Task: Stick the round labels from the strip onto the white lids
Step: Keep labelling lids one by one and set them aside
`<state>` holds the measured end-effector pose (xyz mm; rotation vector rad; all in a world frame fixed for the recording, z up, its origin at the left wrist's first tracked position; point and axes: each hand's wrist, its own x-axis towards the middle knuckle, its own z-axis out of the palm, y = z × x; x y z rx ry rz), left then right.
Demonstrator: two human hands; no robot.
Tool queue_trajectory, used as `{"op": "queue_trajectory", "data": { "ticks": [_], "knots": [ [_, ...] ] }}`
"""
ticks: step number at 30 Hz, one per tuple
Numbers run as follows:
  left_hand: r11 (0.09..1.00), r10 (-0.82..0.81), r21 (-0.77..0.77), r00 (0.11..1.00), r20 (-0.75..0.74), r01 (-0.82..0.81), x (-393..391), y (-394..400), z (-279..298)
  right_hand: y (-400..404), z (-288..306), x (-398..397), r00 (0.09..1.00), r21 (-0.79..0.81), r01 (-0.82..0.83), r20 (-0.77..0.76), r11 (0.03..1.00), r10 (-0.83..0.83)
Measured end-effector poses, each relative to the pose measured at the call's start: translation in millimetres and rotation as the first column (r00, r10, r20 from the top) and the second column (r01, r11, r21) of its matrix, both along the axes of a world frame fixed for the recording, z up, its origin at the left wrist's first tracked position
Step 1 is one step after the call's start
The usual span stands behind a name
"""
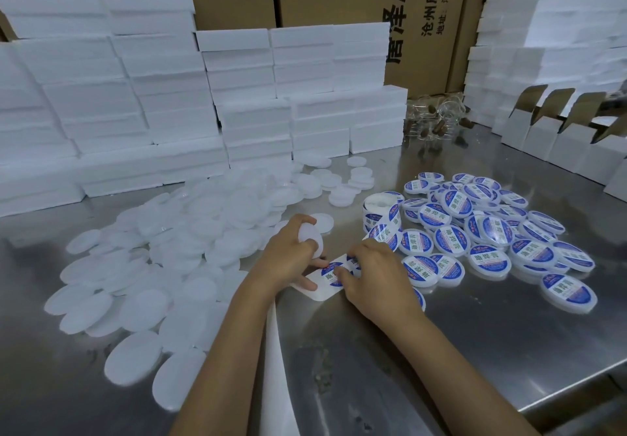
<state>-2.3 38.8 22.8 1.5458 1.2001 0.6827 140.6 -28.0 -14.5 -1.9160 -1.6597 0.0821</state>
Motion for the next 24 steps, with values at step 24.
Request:
{"op": "queue_trajectory", "data": {
  "ticks": [24],
  "knots": [
    [0.994,-0.052,0.104,0.975,0.218,0.030,8.8,7.3,-17.1,-6.6,9.3,-0.6,0.956,0.041,-0.082,-0.280,0.996,0.090]
  ]
}}
